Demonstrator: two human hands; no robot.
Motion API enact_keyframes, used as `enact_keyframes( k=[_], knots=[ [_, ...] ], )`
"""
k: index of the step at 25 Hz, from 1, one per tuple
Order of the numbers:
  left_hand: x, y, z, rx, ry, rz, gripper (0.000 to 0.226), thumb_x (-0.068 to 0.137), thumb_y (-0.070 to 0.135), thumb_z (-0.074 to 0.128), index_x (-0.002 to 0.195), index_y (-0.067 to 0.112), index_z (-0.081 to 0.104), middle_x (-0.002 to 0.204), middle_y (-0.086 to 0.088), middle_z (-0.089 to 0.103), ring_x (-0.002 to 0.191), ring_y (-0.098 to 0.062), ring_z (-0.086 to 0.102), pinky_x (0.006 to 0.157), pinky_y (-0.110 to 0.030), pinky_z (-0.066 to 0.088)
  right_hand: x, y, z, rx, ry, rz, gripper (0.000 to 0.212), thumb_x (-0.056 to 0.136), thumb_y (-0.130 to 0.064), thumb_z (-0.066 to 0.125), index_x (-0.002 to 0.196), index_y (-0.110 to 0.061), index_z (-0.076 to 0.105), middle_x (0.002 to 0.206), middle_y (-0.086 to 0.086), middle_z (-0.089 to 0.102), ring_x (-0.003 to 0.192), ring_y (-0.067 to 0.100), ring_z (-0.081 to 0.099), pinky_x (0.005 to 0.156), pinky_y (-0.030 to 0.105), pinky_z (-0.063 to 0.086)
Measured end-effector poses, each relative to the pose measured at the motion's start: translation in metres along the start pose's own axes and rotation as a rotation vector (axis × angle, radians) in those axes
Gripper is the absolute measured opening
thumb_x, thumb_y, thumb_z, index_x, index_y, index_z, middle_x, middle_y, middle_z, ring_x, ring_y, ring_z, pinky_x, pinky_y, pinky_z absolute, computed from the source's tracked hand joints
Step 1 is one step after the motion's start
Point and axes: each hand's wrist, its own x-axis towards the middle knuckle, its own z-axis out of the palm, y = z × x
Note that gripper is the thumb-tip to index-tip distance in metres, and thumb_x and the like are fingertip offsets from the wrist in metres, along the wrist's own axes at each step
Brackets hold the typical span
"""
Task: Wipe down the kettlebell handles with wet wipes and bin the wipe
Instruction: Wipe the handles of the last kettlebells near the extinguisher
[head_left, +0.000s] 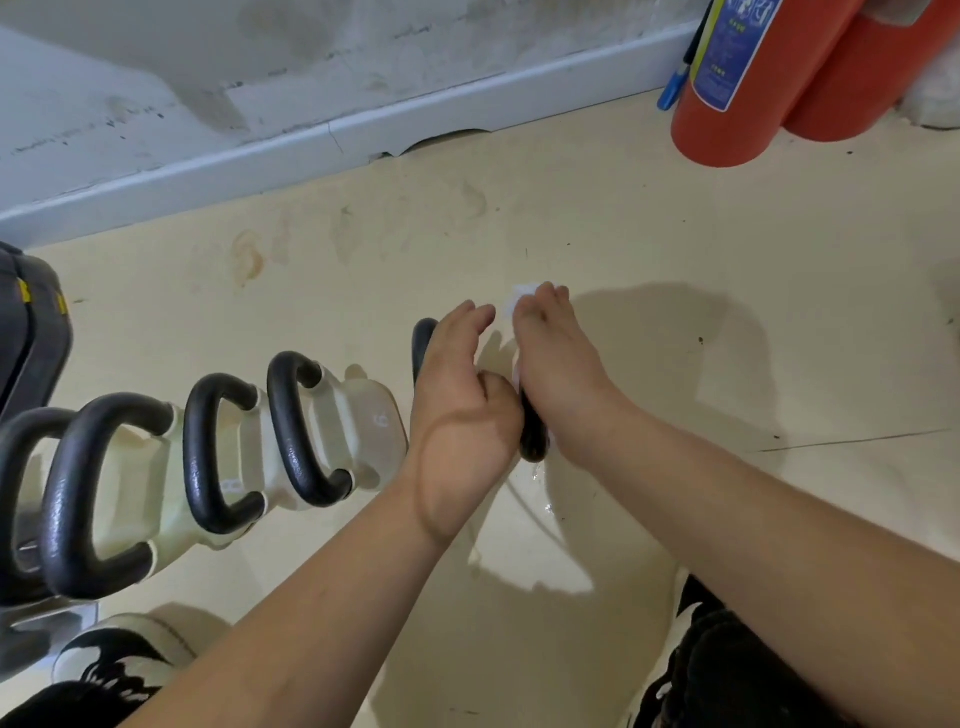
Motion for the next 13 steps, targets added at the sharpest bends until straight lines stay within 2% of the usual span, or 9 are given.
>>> enact_keyframes(
  k=[1, 2, 3, 4, 5, 7, 9, 11, 13],
  knots=[
    [-0.002, 0.0, -0.001, -0.066, -0.002, -0.032, 0.055, 0.088, 0.001, 0.043, 0.139, 0.019, 0.053, 0.138, 0.003, 0.052, 0.133, -0.018, 0.049, 0.11, -0.029, 0.044, 0.01, 0.0, -0.005, 0.026, -0.013, 0.041, 0.037, 0.107, -0.024, 0.03, 0.135, -0.017, 0.054, 0.147, 0.005, 0.048, 0.135, 0.025, 0.044, 0.112, 0.04, 0.035],
    [-0.004, 0.001, -0.002, -0.119, -0.006, -0.063, 0.055, 0.089, -0.001, 0.043, 0.137, 0.024, 0.052, 0.133, 0.006, 0.053, 0.13, -0.01, 0.05, 0.109, -0.026, 0.044, 0.019, -0.003, -0.01, 0.088, -0.021, 0.119, 0.028, 0.106, -0.024, 0.035, 0.112, -0.021, 0.062, 0.121, 0.003, 0.06, 0.116, 0.027, 0.053, 0.101, 0.038, 0.042],
    [-0.006, 0.005, -0.004, -0.142, -0.034, -0.088, 0.054, 0.092, -0.003, 0.042, 0.132, 0.031, 0.051, 0.126, 0.01, 0.054, 0.124, 0.0, 0.051, 0.106, -0.021, 0.044, 0.028, -0.005, -0.016, 0.154, -0.017, 0.2, 0.025, 0.104, -0.028, 0.041, 0.097, -0.023, 0.064, 0.101, -0.002, 0.062, 0.1, 0.023, 0.057, 0.091, 0.034, 0.045],
    [-0.008, 0.005, -0.006, -0.165, -0.061, -0.112, 0.053, 0.093, -0.004, 0.042, 0.127, 0.036, 0.048, 0.118, 0.012, 0.055, 0.112, 0.006, 0.053, 0.101, -0.018, 0.045, 0.035, -0.005, -0.021, 0.185, -0.016, 0.229, 0.024, 0.102, -0.032, 0.048, 0.092, -0.023, 0.067, 0.091, -0.006, 0.065, 0.089, 0.018, 0.059, 0.083, 0.03, 0.046],
    [-0.009, 0.007, -0.008, -0.19, -0.069, -0.121, 0.052, 0.094, -0.003, 0.042, 0.123, 0.04, 0.045, 0.115, 0.01, 0.057, 0.103, 0.006, 0.055, 0.098, -0.019, 0.047, 0.041, -0.001, -0.026, 0.182, -0.004, 0.204, 0.025, 0.101, -0.035, 0.053, 0.091, -0.021, 0.071, 0.087, -0.007, 0.069, 0.082, 0.015, 0.062, 0.078, 0.026, 0.048],
    [-0.013, 0.006, -0.011, -0.184, -0.053, -0.14, 0.049, 0.097, 0.001, 0.045, 0.121, 0.044, 0.045, 0.122, 0.01, 0.061, 0.108, 0.005, 0.057, 0.097, -0.02, 0.048, 0.04, 0.016, -0.028, 0.19, 0.113, 0.13, 0.029, 0.098, -0.037, 0.057, 0.089, -0.017, 0.076, 0.087, -0.006, 0.074, 0.081, 0.014, 0.066, 0.079, 0.025, 0.052],
    [-0.016, 0.002, -0.011, -0.279, -0.045, -0.195, 0.047, 0.099, -0.003, 0.045, 0.111, 0.042, 0.048, 0.116, 0.016, 0.057, 0.105, 0.01, 0.055, 0.1, -0.017, 0.045, 0.019, 0.033, -0.016, 0.189, 0.225, 0.079, 0.033, 0.1, -0.032, 0.052, 0.087, -0.008, 0.07, 0.079, -0.004, 0.066, 0.074, 0.012, 0.058, 0.072, 0.027, 0.046],
    [-0.02, -0.001, -0.006, -0.309, -0.066, -0.229, 0.049, 0.099, -0.008, 0.045, 0.104, 0.04, 0.052, 0.112, 0.01, 0.054, 0.107, 0.001, 0.056, 0.11, -0.023, 0.04, -0.002, 0.049, -0.003, 0.148, 0.218, 0.037, 0.031, 0.103, -0.027, 0.043, 0.088, -0.005, 0.06, 0.074, 0.001, 0.058, 0.068, 0.011, 0.05, 0.067, 0.03, 0.04],
    [-0.024, -0.005, 0.0, -0.329, -0.059, -0.193, 0.045, 0.101, -0.006, 0.047, 0.104, 0.038, 0.057, 0.114, 0.004, 0.057, 0.12, -0.013, 0.057, 0.12, -0.034, 0.035, -0.007, 0.064, -0.003, 0.146, 0.116, -0.068, 0.027, 0.104, -0.024, 0.037, 0.098, -0.016, 0.063, 0.087, 0.008, 0.065, 0.075, 0.01, 0.057, 0.075, 0.029, 0.045]
  ],
)
